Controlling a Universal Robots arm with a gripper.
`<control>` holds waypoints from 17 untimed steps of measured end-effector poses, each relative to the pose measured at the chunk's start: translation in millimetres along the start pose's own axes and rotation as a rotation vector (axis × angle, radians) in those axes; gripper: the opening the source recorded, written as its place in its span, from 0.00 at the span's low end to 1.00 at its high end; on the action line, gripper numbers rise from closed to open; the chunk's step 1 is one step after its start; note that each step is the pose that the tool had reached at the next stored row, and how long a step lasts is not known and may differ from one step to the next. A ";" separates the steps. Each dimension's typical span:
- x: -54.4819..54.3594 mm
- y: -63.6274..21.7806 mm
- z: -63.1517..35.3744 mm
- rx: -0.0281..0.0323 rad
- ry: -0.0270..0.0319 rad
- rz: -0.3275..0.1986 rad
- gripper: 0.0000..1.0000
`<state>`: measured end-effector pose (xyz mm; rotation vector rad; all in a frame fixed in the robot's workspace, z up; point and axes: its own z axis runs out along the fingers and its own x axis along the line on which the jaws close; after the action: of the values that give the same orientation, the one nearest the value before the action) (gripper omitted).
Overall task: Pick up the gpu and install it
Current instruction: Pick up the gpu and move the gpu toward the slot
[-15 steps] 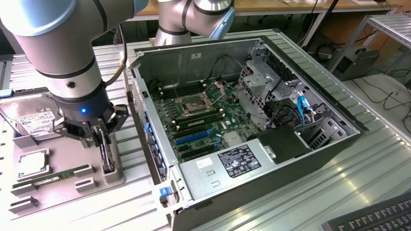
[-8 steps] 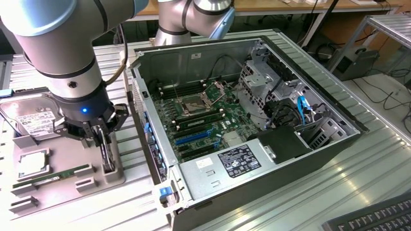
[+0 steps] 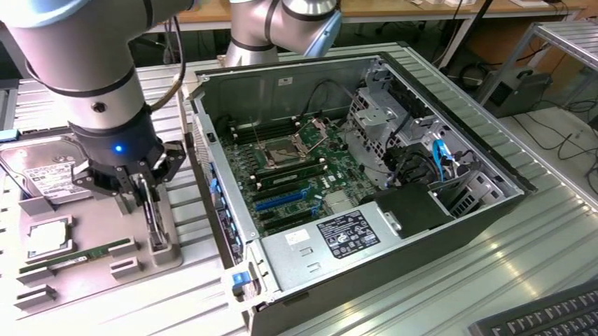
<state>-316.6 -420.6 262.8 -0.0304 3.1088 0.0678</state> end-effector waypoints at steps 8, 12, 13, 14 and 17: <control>-1.3 1.6 -36.8 -0.0014 0.0006 -0.007 0.26; -2.0 2.4 -55.8 -0.0016 0.0015 -0.011 0.26; -2.4 2.7 -62.5 -0.0016 0.0021 -0.012 0.26; -2.8 2.9 -67.3 -0.0018 0.0024 -0.013 0.26; -5.0 3.5 -82.9 -0.0022 0.0039 -0.018 0.26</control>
<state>-314.3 -420.6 345.8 -0.0587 3.1119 0.0707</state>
